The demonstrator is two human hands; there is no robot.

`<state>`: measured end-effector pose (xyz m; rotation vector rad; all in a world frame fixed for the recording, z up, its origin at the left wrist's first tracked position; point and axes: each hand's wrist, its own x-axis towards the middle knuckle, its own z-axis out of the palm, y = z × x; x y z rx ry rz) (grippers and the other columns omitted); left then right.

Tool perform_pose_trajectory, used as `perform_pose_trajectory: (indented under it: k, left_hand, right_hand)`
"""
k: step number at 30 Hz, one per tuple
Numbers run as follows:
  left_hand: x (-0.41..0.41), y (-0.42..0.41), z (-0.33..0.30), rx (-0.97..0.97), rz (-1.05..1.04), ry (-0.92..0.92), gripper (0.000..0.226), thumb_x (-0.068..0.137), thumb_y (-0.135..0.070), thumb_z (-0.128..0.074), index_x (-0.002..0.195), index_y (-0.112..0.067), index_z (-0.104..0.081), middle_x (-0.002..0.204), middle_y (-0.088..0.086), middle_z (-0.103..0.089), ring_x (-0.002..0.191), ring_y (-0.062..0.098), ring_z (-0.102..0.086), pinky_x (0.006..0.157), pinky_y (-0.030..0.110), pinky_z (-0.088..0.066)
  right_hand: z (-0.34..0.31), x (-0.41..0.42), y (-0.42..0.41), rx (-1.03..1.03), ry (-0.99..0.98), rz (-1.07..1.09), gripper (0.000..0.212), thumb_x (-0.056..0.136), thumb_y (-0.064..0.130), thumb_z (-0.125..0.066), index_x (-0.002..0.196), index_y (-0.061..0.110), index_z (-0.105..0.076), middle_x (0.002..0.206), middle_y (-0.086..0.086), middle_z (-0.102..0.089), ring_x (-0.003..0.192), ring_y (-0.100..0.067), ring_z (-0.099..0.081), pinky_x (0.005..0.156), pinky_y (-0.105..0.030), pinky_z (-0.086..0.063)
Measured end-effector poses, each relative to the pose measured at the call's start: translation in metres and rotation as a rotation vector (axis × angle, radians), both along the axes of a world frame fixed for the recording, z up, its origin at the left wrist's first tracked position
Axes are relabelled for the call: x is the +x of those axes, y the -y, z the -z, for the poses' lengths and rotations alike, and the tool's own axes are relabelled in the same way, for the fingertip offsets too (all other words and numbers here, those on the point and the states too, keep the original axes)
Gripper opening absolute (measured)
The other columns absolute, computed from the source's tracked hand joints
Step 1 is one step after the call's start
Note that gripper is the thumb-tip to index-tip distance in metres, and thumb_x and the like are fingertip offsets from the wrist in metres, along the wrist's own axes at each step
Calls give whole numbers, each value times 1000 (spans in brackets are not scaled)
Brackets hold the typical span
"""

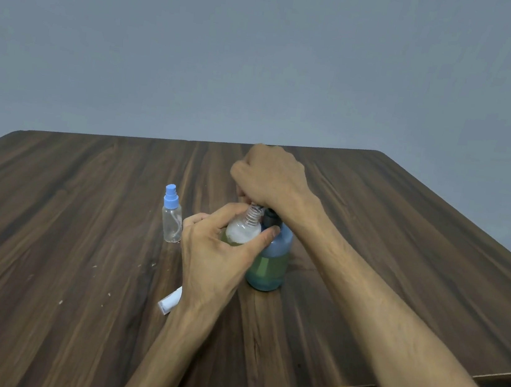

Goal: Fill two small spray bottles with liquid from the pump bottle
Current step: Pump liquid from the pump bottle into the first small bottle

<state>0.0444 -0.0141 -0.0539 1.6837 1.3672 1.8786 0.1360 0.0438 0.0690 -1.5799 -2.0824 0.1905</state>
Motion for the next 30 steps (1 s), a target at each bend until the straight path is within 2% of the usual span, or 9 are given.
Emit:
perform_pose_trajectory:
  k: [5,8,10,13,14,17,22,26,30]
  left_hand:
    - [1,3,0,-20,-1,17,39,72,-61,-87,105,-41,-78,91,-19,-80,102,33,-75,88,55,-62]
    - [2,2,-1,-26,-2,17,38,72,-60,-87,104,-40,-78,91,-20,-80,102,35,-74,88,55,-62]
    - [2,3,-2,-36,-5,28,40,71,-61,-87,104,-41,-78,90,-19,-80,103,41,-73,88,55,-63]
    - [2,4,1,-35,4,36,38,70,-61,-87,104,-44,-79,91,-18,-80,104,43,-72,88,53,-63]
    - [2,3,0,-30,3,38,38,71,-61,-87,104,-44,-79,91,-18,-80,104,43,-72,88,52,-63]
    - [2,2,0,-50,-6,39,37,70,-62,-87,101,-43,-79,89,-16,-80,104,40,-73,87,52,-63]
    - [3,2,2,-55,-2,66,37,69,-62,-88,101,-44,-80,91,-14,-80,105,42,-73,88,52,-63]
    - [4,1,0,-60,-15,59,36,69,-61,-88,99,-43,-80,90,-15,-80,103,45,-72,86,52,-63]
    - [3,2,2,-50,-4,67,36,70,-61,-89,100,-43,-82,93,-13,-81,104,45,-72,88,52,-63]
  right_hand:
    - [-3,0,-4,97,-32,-2,27,89,23,-50,71,7,-64,63,1,-64,60,-23,-53,62,-33,-42]
    - [3,-1,-3,36,35,-13,27,87,24,-51,76,9,-72,70,0,-72,69,-23,-64,67,-35,-46]
    - [2,-1,-3,46,59,-23,27,86,24,-52,76,10,-72,71,-1,-71,71,-24,-64,67,-35,-44]
    - [-3,1,-5,125,0,-15,26,86,22,-51,64,12,-59,60,3,-59,58,-21,-51,59,-32,-36]
    - [-2,1,-6,118,2,-16,25,86,21,-51,64,13,-60,60,3,-59,58,-21,-51,59,-32,-37]
    - [5,-1,-5,32,48,-33,28,85,24,-51,80,9,-75,75,-2,-75,75,-27,-67,68,-34,-47]
    - [-1,1,-8,118,-28,-36,33,83,24,-48,79,5,-74,77,-7,-79,67,-24,-65,70,-34,-54]
    - [1,-1,-7,-46,74,-60,33,86,28,-51,86,12,-79,80,0,-78,83,-25,-72,72,-34,-53]
    - [-3,0,-7,7,19,-78,38,88,29,-47,92,10,-79,84,-2,-81,85,-26,-74,81,-36,-59]
